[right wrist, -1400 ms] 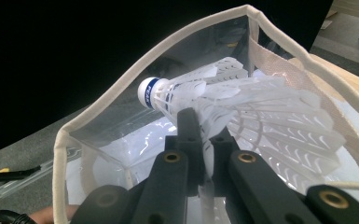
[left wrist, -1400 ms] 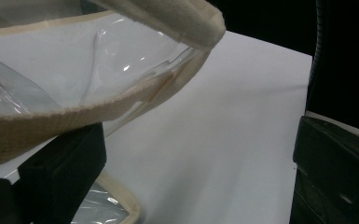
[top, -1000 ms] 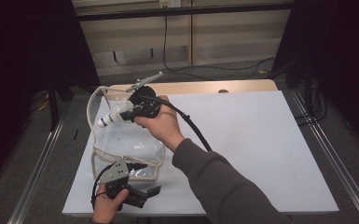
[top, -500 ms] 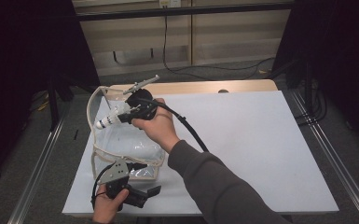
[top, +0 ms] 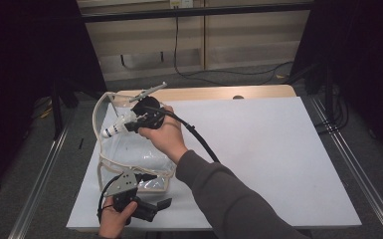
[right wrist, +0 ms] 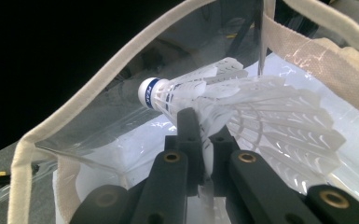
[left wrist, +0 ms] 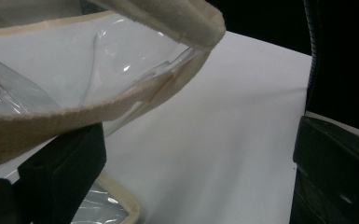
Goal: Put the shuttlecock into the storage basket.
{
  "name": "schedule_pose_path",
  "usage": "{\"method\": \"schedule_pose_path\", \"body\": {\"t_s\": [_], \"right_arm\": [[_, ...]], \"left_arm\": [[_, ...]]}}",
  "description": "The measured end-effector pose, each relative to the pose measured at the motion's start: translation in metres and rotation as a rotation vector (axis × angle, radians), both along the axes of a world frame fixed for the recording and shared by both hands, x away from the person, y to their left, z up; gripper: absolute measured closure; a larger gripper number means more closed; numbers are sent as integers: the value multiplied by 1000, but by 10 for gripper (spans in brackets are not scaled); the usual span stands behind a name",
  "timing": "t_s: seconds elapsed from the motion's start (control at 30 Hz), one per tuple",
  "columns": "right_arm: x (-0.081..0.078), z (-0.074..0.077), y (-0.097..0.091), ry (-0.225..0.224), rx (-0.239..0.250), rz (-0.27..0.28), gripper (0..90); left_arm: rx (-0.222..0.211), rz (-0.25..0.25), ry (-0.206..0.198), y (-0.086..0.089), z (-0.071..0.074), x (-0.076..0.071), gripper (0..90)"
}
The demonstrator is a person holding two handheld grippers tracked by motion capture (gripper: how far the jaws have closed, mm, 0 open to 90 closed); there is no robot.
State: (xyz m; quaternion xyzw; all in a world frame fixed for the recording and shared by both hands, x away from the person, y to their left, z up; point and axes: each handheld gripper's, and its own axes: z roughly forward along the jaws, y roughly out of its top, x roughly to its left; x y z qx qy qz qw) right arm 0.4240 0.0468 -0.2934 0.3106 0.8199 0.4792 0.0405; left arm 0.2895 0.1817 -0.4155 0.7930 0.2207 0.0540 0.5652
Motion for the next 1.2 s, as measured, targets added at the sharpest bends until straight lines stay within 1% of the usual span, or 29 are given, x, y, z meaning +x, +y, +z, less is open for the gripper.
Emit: {"method": "schedule_pose_path", "body": {"t_s": [0.17, 0.37, 0.53, 0.8, 1.0, 1.2], "right_arm": [[2, -4, 2, 6, -4, -3, 872], [4, -7, 3, 4, -8, -8, 872], [4, -8, 5, -6, -15, -14, 872], [6, -10, 7, -4, -16, -20, 872], [5, -12, 8, -3, -32, -37, 872], [6, -14, 8, -10, -49, -38, 872]], "left_arm": [[0, -2, -1, 0, 0, 0, 28], [-1, -1, 0, 0, 0, 0, 28], [-1, -1, -1, 0, 0, 0, 28], [1, -2, -2, 0, 0, 0, 28], [2, -3, -2, 0, 0, 0, 28], [3, -2, -2, 0, 0, -1, 28]]}}
